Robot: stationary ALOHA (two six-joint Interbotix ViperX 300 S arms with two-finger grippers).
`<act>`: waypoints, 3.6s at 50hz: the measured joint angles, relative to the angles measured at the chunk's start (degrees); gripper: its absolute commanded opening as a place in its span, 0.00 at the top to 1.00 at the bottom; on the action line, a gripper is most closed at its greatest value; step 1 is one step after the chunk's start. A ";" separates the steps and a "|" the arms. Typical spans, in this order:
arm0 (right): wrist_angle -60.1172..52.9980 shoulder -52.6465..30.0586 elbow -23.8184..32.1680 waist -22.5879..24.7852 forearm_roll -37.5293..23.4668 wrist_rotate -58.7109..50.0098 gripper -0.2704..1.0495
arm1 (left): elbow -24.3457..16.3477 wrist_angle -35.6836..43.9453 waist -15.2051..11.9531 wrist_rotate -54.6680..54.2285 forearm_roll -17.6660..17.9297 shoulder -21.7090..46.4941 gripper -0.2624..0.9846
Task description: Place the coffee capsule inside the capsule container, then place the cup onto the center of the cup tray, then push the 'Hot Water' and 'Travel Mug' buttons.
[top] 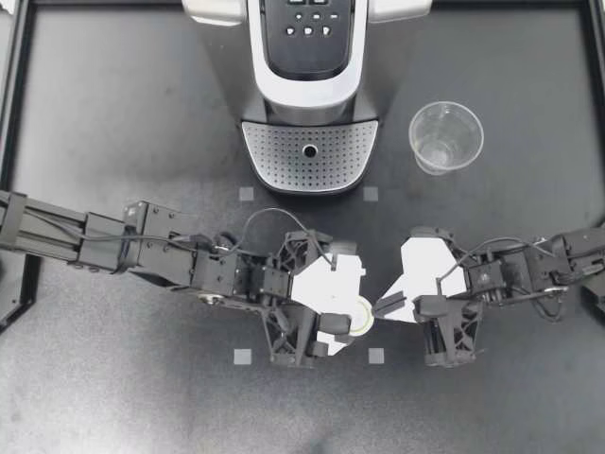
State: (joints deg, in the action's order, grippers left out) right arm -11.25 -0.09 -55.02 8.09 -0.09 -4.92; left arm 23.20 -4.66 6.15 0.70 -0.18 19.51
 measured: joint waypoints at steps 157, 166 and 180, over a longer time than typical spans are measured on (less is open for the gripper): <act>-31.82 14.94 13.18 -28.21 0.70 -2.72 0.74 | 11.87 1.23 0.53 -0.79 0.44 -19.34 0.37; -30.23 14.41 15.29 -32.08 0.62 -2.81 0.74 | 11.87 1.23 0.53 -0.70 0.35 -19.34 0.37; -25.93 10.99 20.30 -37.62 0.70 -3.08 0.74 | 11.87 1.23 0.53 -0.35 0.26 -20.48 0.37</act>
State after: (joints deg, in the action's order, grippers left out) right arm -37.18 10.90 -34.72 -29.53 0.62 -8.00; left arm 35.07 -3.43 6.68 0.35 0.09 -0.97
